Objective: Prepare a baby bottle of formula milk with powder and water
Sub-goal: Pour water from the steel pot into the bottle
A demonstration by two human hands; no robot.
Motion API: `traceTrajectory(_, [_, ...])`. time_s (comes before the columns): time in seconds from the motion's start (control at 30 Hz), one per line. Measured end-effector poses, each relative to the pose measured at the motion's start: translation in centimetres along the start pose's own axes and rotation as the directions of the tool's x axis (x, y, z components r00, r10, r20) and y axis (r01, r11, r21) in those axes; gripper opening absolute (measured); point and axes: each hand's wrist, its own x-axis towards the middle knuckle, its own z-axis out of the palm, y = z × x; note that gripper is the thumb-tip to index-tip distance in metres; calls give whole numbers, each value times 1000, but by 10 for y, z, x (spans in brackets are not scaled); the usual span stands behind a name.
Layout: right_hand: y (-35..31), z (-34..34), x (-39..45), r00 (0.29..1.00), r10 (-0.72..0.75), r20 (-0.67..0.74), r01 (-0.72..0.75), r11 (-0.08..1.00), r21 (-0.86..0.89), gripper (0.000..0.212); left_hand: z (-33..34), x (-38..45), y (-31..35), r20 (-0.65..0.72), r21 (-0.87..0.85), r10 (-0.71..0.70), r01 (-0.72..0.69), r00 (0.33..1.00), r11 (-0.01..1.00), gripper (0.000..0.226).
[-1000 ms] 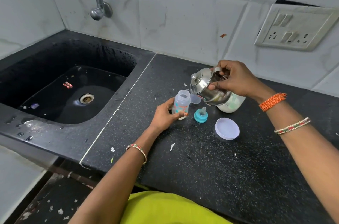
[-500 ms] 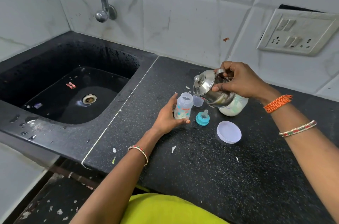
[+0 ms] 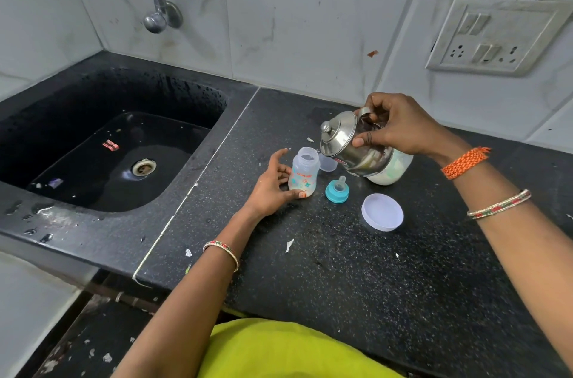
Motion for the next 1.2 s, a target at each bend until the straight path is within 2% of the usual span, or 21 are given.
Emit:
traceTrajectory(0.17, [0,-2,2,1000,3,2,-3,1000,1,40,-4,2,-1,70,-49,-21,24,997,999,100])
traceTrajectory(0.33, [1,-4,5,1000,1,7,-1,1000,0,40,-4,2,2,157,30,-49,45,986,999,106])
traceTrajectory(0.57, [-1,-4,6,1000,7,17,-6,1000,-22,40,-12,5,-1,179,-44,-68,77,982,996,102])
traceTrajectory(0.8, [-3,-4,5,1000,28,13,-28,999,-46,40,-12,6,-2,1,-229,-125,122,992,966,81])
traceTrajectory(0.9, [-2,-3,5,1000,18,2,-18,998,-54,44,-13,8,-5,4,-218,-131,129,991,967,71])
traceTrajectory(1.2, [-8,-2,3,999,44,1,-44,999,26,39,-12,7,-6,8,-241,-98,97,995,966,50])
